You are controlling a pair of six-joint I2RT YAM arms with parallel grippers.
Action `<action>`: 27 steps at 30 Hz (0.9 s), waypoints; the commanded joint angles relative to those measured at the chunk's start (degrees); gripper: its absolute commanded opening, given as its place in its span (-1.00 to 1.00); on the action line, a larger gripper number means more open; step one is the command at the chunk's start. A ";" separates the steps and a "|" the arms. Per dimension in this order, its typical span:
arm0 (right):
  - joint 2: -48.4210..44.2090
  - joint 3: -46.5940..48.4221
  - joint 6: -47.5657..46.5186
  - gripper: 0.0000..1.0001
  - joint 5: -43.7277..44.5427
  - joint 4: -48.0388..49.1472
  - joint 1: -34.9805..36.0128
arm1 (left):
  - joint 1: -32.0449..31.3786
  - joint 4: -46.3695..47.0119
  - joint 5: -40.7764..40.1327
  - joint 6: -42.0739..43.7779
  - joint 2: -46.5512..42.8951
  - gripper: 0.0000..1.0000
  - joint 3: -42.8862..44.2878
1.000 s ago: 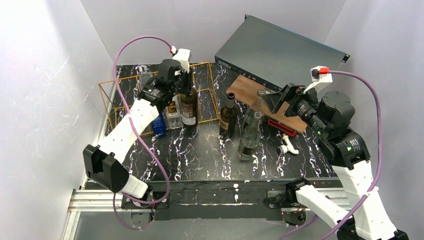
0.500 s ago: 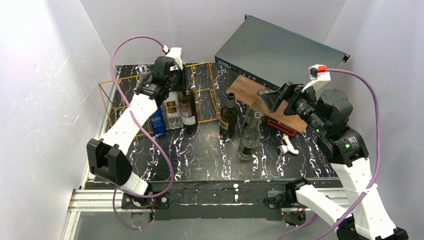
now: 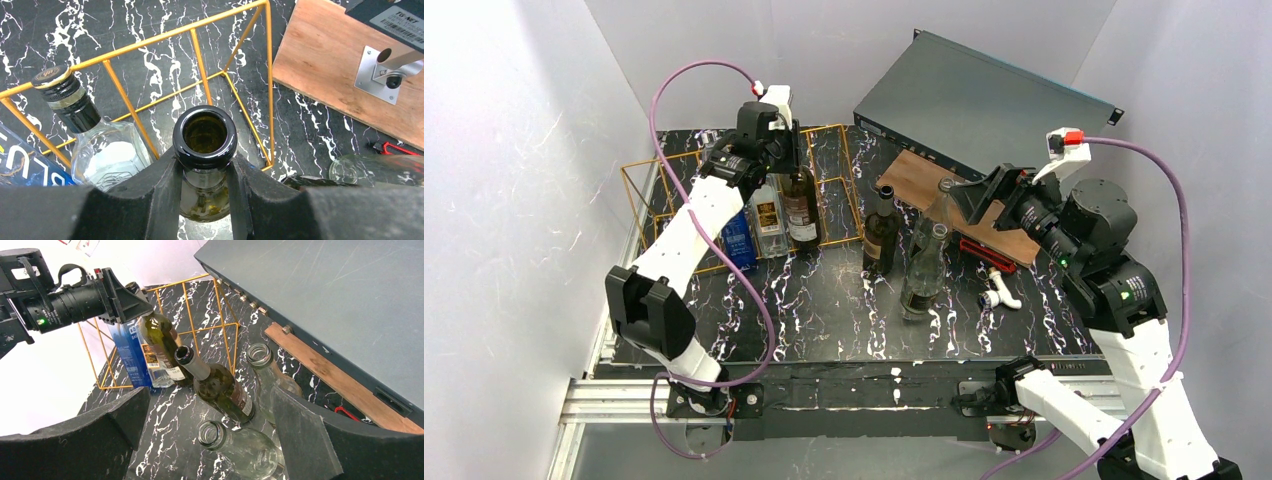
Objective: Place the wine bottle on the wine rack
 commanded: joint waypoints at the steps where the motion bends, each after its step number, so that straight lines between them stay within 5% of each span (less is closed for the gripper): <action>1: -0.39 1.91 -0.77 1.00 0.29 1.17 -0.09 | 0.37 1.30 -1.31 0.22 -0.38 -1.00 3.16; 27: -1.10 -0.86 0.11 1.00 0.29 2.45 -0.14 | 2.76 -4.94 -1.47 -2.52 9.27 -1.00 6.56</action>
